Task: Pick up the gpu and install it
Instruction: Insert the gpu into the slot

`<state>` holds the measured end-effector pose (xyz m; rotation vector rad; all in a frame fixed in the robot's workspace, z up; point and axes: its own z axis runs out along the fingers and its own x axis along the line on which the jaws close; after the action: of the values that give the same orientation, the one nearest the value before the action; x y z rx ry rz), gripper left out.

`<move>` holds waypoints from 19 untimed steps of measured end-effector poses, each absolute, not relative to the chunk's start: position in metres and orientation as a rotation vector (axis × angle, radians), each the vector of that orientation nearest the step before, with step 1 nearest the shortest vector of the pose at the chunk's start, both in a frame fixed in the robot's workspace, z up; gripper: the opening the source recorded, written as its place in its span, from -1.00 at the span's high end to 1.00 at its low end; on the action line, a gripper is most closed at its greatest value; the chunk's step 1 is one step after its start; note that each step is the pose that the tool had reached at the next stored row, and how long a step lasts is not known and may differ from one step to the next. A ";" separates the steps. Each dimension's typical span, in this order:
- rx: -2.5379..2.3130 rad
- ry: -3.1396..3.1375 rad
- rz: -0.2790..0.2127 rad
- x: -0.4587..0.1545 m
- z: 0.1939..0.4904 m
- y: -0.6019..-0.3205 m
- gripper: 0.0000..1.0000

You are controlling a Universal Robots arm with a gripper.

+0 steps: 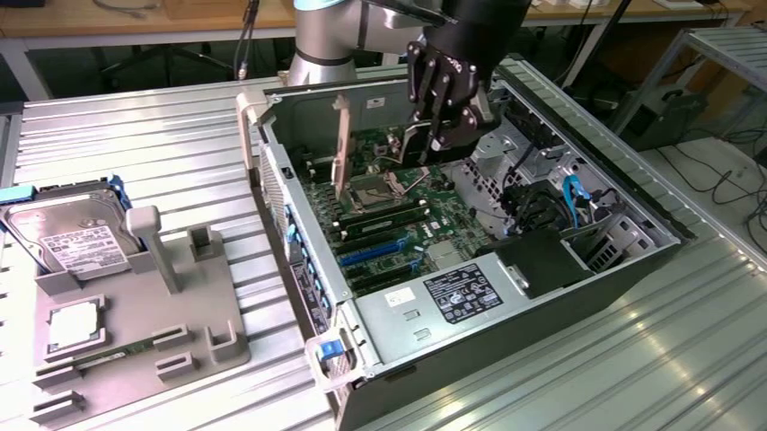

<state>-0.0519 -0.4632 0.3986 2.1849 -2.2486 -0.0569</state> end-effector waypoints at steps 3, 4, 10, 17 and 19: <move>2.185 -2.248 -0.057 -0.052 0.397 -0.463 0.44; 2.186 -2.248 -0.057 -0.052 0.394 -0.463 0.44; 2.187 -2.247 -0.057 -0.052 0.391 -0.463 0.44; 2.188 -2.246 -0.057 -0.052 0.385 -0.463 0.44; 2.188 -2.245 -0.057 -0.052 0.383 -0.463 0.44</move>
<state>-0.0519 -0.4633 0.3832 2.1884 -2.2452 -0.0569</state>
